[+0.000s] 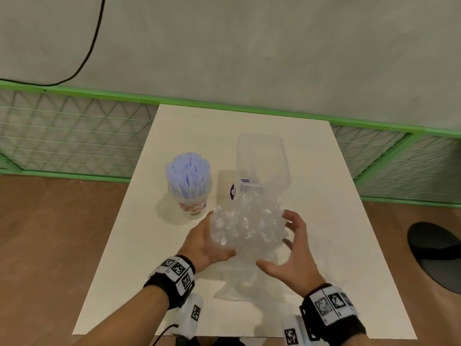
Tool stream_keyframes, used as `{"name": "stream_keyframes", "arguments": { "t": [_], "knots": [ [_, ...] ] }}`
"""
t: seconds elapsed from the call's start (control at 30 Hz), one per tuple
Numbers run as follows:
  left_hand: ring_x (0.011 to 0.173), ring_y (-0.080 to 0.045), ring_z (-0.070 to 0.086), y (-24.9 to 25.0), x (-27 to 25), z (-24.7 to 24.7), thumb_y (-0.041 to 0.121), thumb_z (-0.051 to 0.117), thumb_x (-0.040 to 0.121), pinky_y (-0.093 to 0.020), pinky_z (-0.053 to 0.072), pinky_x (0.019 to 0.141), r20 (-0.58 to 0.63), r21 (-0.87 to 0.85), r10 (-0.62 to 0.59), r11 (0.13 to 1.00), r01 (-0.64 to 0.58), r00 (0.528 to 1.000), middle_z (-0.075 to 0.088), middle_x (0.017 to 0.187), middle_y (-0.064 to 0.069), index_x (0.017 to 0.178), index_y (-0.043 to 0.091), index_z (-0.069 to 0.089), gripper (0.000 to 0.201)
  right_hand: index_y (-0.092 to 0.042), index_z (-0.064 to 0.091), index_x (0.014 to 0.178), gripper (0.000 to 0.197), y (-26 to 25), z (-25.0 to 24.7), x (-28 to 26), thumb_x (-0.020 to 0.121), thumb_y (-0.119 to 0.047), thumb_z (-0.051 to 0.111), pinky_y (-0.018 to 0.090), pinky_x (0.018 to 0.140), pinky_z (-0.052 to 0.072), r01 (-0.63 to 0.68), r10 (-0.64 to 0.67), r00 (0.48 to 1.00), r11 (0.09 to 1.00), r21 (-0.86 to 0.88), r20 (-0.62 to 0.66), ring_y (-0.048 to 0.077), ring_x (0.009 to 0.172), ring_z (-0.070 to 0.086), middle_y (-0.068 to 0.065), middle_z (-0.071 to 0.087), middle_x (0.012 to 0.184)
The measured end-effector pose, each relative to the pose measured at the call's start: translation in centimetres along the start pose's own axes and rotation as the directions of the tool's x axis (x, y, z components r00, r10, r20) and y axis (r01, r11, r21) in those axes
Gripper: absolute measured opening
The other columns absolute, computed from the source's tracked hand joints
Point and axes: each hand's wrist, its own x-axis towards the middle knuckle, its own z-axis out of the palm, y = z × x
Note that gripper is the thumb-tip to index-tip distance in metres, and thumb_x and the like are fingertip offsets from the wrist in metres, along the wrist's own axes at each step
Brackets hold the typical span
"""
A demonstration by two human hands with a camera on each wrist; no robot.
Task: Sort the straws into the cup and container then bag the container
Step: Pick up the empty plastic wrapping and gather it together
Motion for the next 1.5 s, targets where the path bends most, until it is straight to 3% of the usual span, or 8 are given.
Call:
{"name": "stream_keyframes", "arguments": {
  "t": [0.17, 0.27, 0.43, 0.67, 0.83, 1.07, 1.23, 1.5],
  "knots": [
    [0.095, 0.011, 0.062, 0.1, -0.2, 0.3, 0.01, 0.094, 0.054, -0.003, 0.046, 0.077, -0.034, -0.002, -0.047, 0.999, 0.047, 0.998, 0.068, 0.109, 0.01, 0.125, 0.019, 0.055, 0.082, -0.029, 0.041, 0.128, 0.08, -2.1, -2.0, 0.4, 0.06, -0.016, 0.081, 0.033, 0.099, 0.046, 0.201, -0.202, 0.979, 0.979, -0.032, -0.014, 0.015, 0.124, 0.049, -0.018, 0.046, 0.128],
    [0.093, 0.006, 0.064, 0.2, -0.4, 0.7, 0.007, 0.092, 0.056, -0.004, 0.048, 0.073, -0.071, -0.025, -0.101, 0.995, 0.099, 0.992, 0.068, 0.109, 0.005, 0.124, 0.015, 0.057, 0.077, -0.028, 0.045, 0.125, 0.074, -1.8, -1.9, 1.2, 0.061, -0.013, 0.079, 0.028, 0.098, 0.046, 0.266, -0.266, 0.964, 0.963, -0.052, -0.007, 0.016, 0.119, 0.052, -0.015, 0.048, 0.124],
    [0.075, 0.009, 0.067, 0.1, -0.8, 1.5, -0.017, 0.082, 0.061, -0.006, 0.049, 0.062, -0.088, -0.132, -0.124, 0.985, 0.112, 0.988, 0.068, 0.102, -0.003, 0.119, -0.002, 0.057, 0.064, -0.029, 0.048, 0.117, 0.062, -1.1, -1.6, 2.4, 0.065, -0.005, 0.07, 0.021, 0.094, 0.045, 0.343, -0.344, 0.939, 0.937, -0.064, -0.015, 0.016, 0.11, 0.055, -0.011, 0.051, 0.116],
    [0.08, 0.002, 0.07, -0.3, -0.7, 1.6, -0.011, 0.086, 0.059, -0.009, 0.051, 0.066, -0.137, -0.136, -0.133, 0.984, 0.114, 0.982, 0.073, 0.096, -0.001, 0.113, 0.0, 0.061, 0.061, -0.022, 0.051, 0.11, 0.033, -0.7, -1.5, 3.6, 0.08, -0.019, 0.062, 0.015, 0.086, 0.041, 0.396, -0.399, 0.916, 0.915, -0.082, -0.028, 0.014, 0.099, 0.053, -0.005, 0.051, 0.108],
    [0.085, -0.002, 0.071, -0.3, -0.6, 1.6, -0.005, 0.089, 0.057, -0.01, 0.051, 0.069, -0.145, -0.119, -0.113, 0.988, 0.096, 0.983, 0.075, 0.093, 0.0, 0.112, 0.004, 0.064, 0.061, -0.022, 0.05, 0.121, 0.032, -0.7, -1.1, 3.8, 0.09, -0.02, 0.058, 0.012, 0.095, 0.039, 0.385, -0.39, 0.92, 0.917, -0.105, -0.027, 0.01, 0.118, 0.053, -0.014, 0.053, 0.126],
    [0.081, 0.0, 0.071, -0.3, -0.4, 1.7, -0.011, 0.086, 0.059, -0.008, 0.05, 0.067, -0.142, -0.165, -0.119, 0.982, 0.095, 0.983, 0.073, 0.099, -0.004, 0.114, 0.001, 0.061, 0.061, -0.017, 0.05, 0.122, 0.028, -0.3, -0.1, 4.7, 0.094, -0.018, 0.045, 0.01, 0.099, 0.032, 0.399, -0.424, 0.899, 0.897, -0.188, -0.113, 0.0, 0.114, 0.046, -0.004, 0.048, 0.114],
    [0.092, -0.007, 0.071, -0.6, -0.3, 1.2, -0.001, 0.091, 0.056, -0.009, 0.051, 0.073, -0.133, -0.167, -0.114, 0.982, 0.091, 0.985, 0.074, 0.102, -0.005, 0.117, 0.006, 0.062, 0.068, -0.02, 0.048, 0.123, 0.027, -0.5, 0.1, 5.5, 0.096, -0.021, 0.045, 0.008, 0.099, 0.031, 0.401, -0.428, 0.898, 0.891, -0.213, -0.098, -0.004, 0.114, 0.045, -0.004, 0.05, 0.116],
    [0.094, 0.0, 0.069, -0.4, -0.1, 1.0, -0.001, 0.091, 0.057, -0.006, 0.048, 0.074, -0.139, -0.14, -0.061, 0.989, 0.042, 0.988, 0.074, 0.1, 0.002, 0.116, 0.007, 0.061, 0.067, -0.023, 0.044, 0.127, 0.03, -0.8, 0.9, 6.1, 0.097, -0.025, 0.042, 0.003, 0.094, 0.031, 0.382, -0.425, 0.893, 0.89, -0.251, -0.15, -0.014, 0.107, 0.045, -0.009, 0.052, 0.111]
  ]
}}
